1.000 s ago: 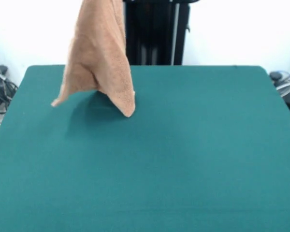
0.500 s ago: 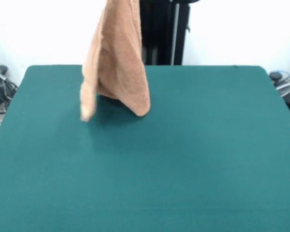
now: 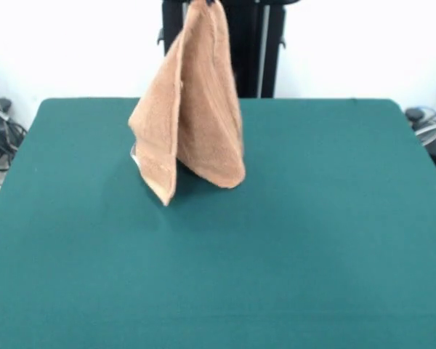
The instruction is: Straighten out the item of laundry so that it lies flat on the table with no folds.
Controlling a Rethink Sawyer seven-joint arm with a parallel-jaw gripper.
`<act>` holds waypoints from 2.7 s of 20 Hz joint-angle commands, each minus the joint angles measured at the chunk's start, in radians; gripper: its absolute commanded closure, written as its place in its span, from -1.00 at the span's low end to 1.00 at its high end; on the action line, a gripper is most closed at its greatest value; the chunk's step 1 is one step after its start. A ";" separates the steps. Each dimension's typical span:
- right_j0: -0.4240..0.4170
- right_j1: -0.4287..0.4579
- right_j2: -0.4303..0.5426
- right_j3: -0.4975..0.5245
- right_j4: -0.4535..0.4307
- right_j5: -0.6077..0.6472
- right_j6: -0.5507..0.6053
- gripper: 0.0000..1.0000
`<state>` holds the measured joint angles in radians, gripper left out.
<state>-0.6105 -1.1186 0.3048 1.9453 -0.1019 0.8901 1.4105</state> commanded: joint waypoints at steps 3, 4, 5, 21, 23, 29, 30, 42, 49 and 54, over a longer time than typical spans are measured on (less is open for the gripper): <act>0.049 0.119 0.072 -0.010 -0.007 -0.124 0.048 1.00; 0.054 0.123 0.070 -0.013 -0.005 -0.127 0.053 1.00; 0.059 0.128 0.070 -0.016 -0.003 -0.126 0.055 1.00; 0.111 0.122 0.051 -0.050 0.003 -0.097 0.067 1.00; 0.117 0.134 0.051 -0.053 0.004 -0.110 0.075 1.00; 0.140 0.178 0.055 -0.081 0.008 -0.147 0.092 1.00; 0.148 0.181 0.054 -0.092 0.008 -0.148 0.096 1.00; 0.204 0.266 0.037 -0.146 0.003 -0.209 0.131 1.00; 0.221 0.300 0.037 -0.152 0.029 -0.220 0.142 1.00; 0.218 0.301 0.040 -0.138 0.045 -0.226 0.138 1.00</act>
<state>-0.4133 -0.8383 0.3049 1.7946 -0.0877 0.7191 1.4105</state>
